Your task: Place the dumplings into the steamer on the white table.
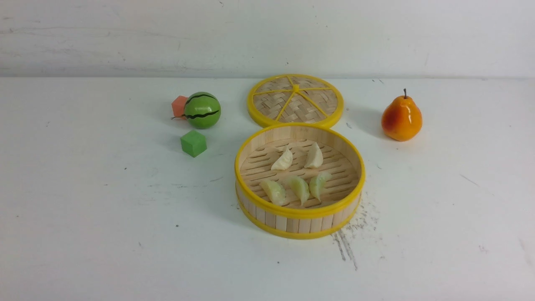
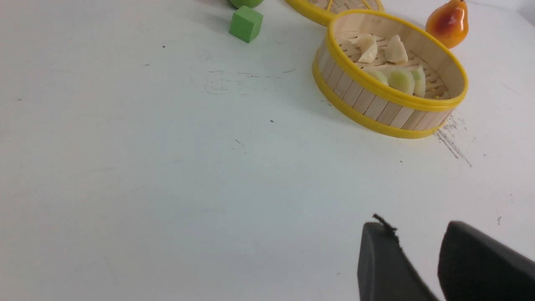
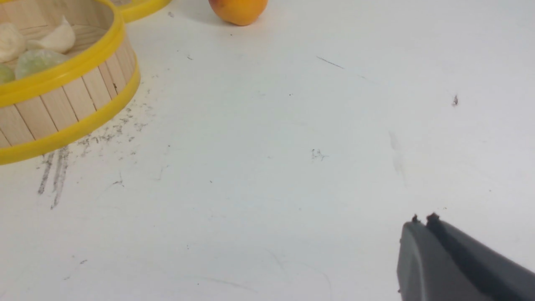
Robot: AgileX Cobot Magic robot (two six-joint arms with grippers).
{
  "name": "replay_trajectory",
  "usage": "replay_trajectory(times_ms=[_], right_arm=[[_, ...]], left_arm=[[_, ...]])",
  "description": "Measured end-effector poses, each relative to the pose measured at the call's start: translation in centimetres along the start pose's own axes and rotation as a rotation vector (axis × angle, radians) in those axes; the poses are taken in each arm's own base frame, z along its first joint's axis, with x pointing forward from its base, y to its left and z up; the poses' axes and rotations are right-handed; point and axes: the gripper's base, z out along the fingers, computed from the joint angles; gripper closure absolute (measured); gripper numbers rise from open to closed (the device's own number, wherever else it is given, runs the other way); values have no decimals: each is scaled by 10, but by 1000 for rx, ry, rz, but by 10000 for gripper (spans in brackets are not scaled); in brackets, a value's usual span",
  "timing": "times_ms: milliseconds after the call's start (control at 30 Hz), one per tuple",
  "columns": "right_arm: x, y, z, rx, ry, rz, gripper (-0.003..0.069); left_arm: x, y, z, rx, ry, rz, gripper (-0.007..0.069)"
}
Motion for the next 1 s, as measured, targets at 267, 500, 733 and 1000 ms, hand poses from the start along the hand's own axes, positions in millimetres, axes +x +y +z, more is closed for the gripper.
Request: replay_trajectory(times_ms=[267,500,733,1000], right_arm=[[0,0,0,0,0,0,651],[0,0,0,0,0,0,645],[0,0,0,0,0,0,634],[0,0,0,0,0,0,621]], left_arm=[[-1,0,10,7,-79,31,458],[10,-4,40,14,-270,122,638],[30,9,64,-175,-364,151,638],[60,29,82,-324,-291,85,638]])
